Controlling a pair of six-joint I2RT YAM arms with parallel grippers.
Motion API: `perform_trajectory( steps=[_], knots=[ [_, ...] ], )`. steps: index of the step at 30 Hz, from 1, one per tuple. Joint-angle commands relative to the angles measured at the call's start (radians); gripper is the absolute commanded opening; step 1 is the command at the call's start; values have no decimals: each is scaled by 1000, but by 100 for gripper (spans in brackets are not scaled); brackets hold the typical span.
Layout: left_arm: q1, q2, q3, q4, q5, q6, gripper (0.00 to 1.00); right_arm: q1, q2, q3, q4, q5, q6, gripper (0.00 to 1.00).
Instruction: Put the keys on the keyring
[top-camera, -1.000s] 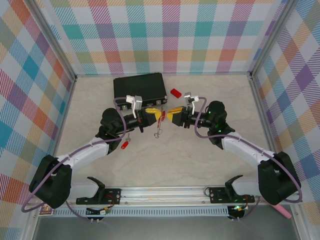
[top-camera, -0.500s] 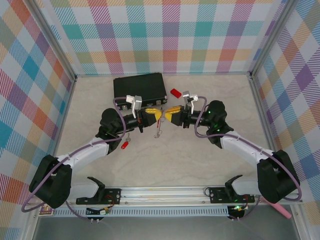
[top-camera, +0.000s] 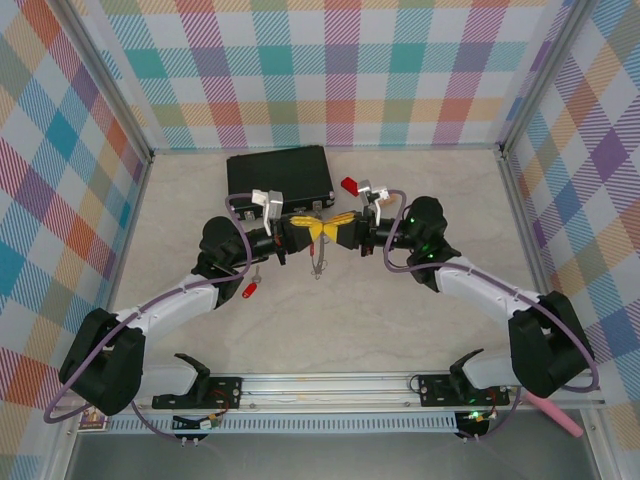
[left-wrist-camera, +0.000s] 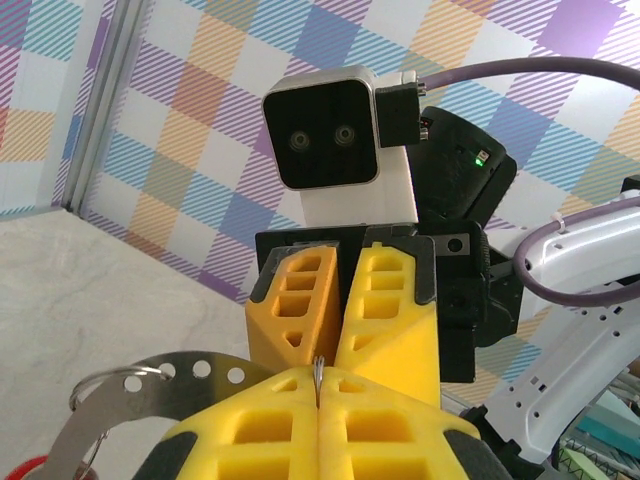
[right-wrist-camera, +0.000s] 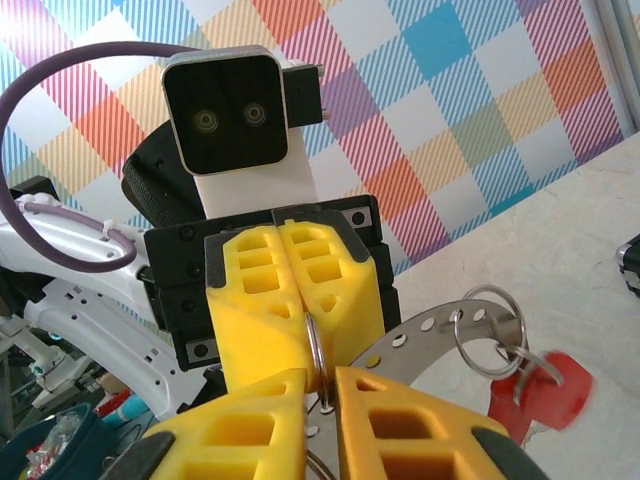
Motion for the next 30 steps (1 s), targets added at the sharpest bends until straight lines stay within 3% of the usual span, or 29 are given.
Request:
perform_trajectory(
  steps=[1,6,10,11,30],
  knots=[
    [7,2,13,52,19,-10,0,21,11,39,40,-41,-11,3],
    [6,-8,18,-14,10,18,5,20,0,37,11,-41,-38,0],
    [9,-26,22,-75,-2,45,27,21,-21,36,-47,-23,-89,0],
    [9,-34,23,-90,-10,51,29,21,-28,36,-69,-17,-106,0],
    [31,-111,59,-386,6,207,30,20,-124,44,-501,80,-432,0]
  ],
)
